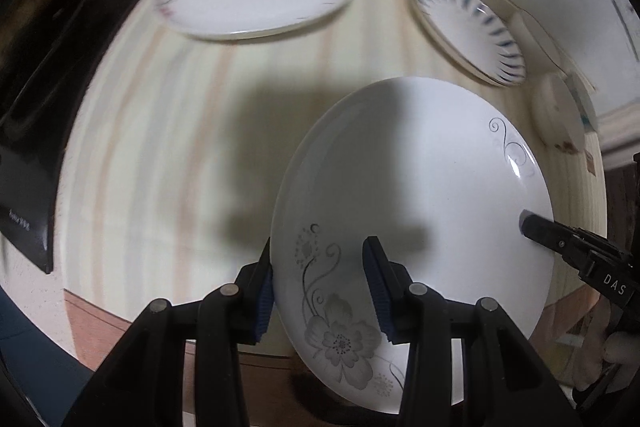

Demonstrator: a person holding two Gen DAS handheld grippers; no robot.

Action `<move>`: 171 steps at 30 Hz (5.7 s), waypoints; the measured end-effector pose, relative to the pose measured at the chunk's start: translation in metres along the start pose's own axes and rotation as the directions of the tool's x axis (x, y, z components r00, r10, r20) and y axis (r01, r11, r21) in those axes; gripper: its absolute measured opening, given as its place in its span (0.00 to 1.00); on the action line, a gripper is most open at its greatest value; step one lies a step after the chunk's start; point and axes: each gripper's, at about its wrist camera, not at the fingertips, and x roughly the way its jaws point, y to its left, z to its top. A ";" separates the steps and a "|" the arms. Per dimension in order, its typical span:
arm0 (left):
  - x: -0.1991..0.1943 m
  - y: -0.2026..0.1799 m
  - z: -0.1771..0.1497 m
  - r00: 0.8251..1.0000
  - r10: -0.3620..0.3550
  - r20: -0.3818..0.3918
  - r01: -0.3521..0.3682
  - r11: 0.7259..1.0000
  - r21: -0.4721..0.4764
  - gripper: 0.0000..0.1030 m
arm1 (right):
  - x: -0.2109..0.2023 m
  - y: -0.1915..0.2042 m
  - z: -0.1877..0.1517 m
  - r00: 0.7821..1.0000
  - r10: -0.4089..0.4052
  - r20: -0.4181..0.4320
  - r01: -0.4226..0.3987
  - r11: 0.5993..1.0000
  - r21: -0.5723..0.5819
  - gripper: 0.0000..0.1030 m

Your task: Organize plates and bowls

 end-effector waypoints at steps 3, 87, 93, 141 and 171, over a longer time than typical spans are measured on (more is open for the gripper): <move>0.003 -0.022 -0.002 1.000 -0.008 -0.002 0.008 0.999 0.033 0.37 | -0.016 -0.019 -0.010 1.000 -0.010 0.019 0.010 1.000 0.019 0.12; 0.031 0.104 0.180 0.981 0.071 0.180 -0.009 0.946 -0.323 0.28 | 0.149 0.123 0.285 0.999 -0.026 0.040 0.036 0.963 -0.269 0.16; 0.006 0.075 0.162 0.982 0.035 0.184 0.013 0.967 -0.254 0.28 | 0.107 0.106 0.268 0.997 -0.014 0.081 0.032 0.974 -0.225 0.16; 0.040 -0.085 0.015 0.997 0.043 -0.060 -0.042 0.999 0.021 0.28 | -0.035 -0.063 -0.044 0.995 -0.031 0.090 0.022 0.995 0.099 0.16; 0.040 -0.085 0.008 0.991 0.111 -0.080 -0.115 0.993 -0.041 0.29 | -0.024 -0.070 -0.027 1.000 0.008 -0.007 -0.007 0.988 0.155 0.16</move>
